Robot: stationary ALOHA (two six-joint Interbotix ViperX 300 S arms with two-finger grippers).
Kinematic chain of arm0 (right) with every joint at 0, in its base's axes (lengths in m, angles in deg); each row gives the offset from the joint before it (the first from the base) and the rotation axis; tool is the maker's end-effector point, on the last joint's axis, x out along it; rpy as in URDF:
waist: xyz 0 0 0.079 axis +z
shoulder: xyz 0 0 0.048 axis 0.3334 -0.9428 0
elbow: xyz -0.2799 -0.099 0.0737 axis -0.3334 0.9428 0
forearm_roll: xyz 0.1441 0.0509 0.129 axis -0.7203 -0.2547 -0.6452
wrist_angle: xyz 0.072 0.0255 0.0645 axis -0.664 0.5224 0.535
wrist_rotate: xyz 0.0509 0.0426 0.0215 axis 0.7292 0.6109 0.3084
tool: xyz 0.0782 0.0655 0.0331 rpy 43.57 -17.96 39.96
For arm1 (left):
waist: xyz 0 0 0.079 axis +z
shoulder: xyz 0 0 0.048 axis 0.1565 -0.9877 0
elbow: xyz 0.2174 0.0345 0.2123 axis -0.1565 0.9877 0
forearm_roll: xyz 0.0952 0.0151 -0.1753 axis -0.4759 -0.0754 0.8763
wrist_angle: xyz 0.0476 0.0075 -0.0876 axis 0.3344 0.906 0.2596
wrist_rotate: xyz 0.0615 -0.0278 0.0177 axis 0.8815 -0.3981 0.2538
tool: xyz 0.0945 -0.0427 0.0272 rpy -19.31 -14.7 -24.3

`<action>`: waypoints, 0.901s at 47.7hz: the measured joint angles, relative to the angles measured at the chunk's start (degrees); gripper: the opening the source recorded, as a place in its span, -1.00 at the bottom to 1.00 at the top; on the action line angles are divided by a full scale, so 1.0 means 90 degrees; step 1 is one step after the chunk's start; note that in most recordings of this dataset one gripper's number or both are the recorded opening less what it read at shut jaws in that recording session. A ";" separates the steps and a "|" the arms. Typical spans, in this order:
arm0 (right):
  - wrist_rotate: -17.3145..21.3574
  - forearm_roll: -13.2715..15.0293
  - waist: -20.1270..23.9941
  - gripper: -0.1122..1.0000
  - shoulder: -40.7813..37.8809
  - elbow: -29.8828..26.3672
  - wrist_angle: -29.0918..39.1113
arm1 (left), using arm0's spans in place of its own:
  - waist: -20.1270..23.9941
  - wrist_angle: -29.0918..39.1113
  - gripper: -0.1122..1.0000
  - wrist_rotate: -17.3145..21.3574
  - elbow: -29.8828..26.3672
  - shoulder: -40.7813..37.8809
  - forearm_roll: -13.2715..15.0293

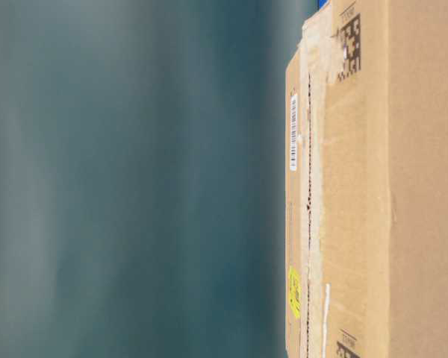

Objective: Apply tape along the seams of the closed cardboard box to seal it securely.
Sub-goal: 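Move the left gripper down to the brown tape strip on the roll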

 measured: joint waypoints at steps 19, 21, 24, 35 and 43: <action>0.0029 0.0000 -0.0137 -0.80 -0.0215 -0.0039 0.0039 | -0.1074 -0.0293 -0.79 0.1582 -0.0010 -0.0605 0.0039; 0.0020 -0.0010 -0.0137 -0.80 -0.0254 -0.0049 0.0020 | -0.1250 -0.0410 -0.79 0.1738 -0.0029 -0.0762 0.0029; 0.0029 -0.0029 -0.0137 -0.80 -0.0303 -0.0049 -0.0020 | -0.1533 -0.0527 -0.79 0.2061 -0.0039 -0.1045 0.0029; 0.0029 -0.0039 -0.0127 -0.80 -0.0430 -0.0039 -0.0225 | -0.2246 -0.0898 -0.78 0.3594 -0.0283 -0.2227 0.0029; 0.0029 -0.0039 -0.0137 -0.80 -0.0430 -0.0078 -0.0234 | -0.2471 -0.1025 -0.28 0.4375 -0.0713 -0.3232 0.0029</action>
